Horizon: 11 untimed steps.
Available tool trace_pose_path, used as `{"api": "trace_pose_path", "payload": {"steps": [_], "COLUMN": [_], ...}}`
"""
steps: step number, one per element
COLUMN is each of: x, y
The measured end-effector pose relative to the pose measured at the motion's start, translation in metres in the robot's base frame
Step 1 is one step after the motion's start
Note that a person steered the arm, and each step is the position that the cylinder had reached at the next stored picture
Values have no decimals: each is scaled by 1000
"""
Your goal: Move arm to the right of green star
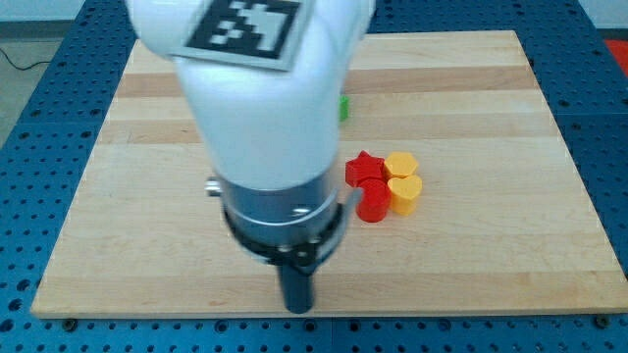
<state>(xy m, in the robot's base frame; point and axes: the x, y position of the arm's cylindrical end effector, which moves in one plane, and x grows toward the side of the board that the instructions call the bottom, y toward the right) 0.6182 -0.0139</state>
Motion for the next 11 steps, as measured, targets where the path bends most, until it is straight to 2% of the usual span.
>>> {"api": "trace_pose_path", "payload": {"steps": [1, 2, 4, 5, 6, 7, 9, 11], "x": [-9, -43, -157, -216, -234, -235, -269, -272], "y": [47, 117, 251, 260, 249, 228, 165, 53]}}
